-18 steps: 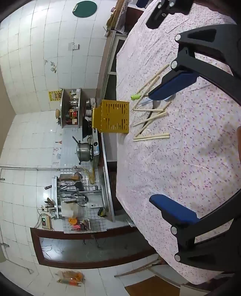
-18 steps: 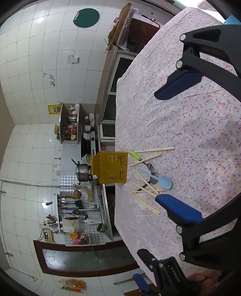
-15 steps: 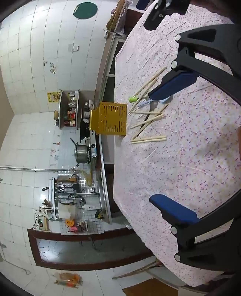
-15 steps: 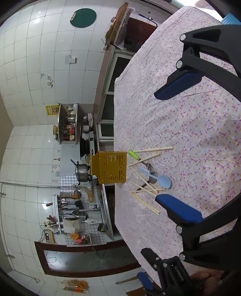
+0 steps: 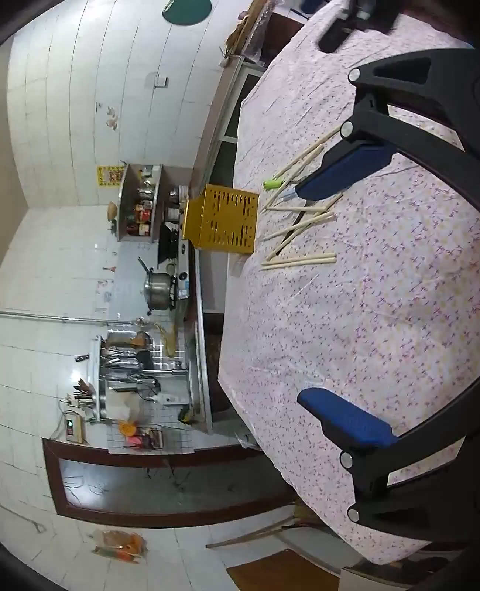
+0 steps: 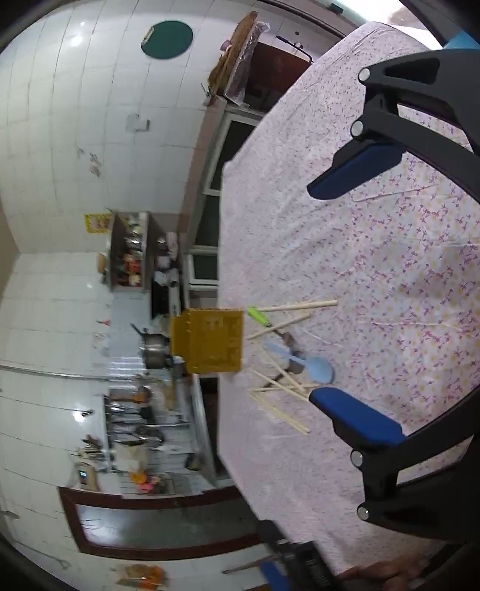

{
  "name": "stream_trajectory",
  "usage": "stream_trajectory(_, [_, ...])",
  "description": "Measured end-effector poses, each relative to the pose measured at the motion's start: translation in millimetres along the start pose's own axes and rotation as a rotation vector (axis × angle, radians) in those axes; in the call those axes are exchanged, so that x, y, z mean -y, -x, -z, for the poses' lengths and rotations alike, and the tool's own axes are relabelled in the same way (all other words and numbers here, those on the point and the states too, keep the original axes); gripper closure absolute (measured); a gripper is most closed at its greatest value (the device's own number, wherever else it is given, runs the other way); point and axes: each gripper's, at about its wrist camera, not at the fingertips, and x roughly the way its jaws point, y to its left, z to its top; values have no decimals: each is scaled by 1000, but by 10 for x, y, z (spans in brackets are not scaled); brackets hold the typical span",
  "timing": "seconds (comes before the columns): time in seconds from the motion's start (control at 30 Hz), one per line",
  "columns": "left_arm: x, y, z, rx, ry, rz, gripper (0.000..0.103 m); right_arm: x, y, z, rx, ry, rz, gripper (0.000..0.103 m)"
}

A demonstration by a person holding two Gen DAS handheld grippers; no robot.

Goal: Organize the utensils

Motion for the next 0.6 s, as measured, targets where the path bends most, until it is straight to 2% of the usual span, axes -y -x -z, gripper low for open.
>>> stream_trajectory(0.13, [43, -24, -127, -31, -2, -22, 5, 50, -116, 22, -58, 8, -7, 4])
stream_trajectory(0.2, [87, -16, -137, -52, -3, -28, 5, 73, -91, 44, -42, 21, 15, 4])
stream_trajectory(0.4, [160, 65, -124, -115, 7, -61, 5, 127, 17, 110, -43, 67, 10, 4])
stream_trajectory(0.47, [192, 135, -103, -119, 5, -71, 5, 156, 51, 120, -46, 69, 8, 4])
stream_trajectory(0.6, [247, 329, -79, -75, -12, -77, 5, 235, 169, 98, -28, 26, -19, 4])
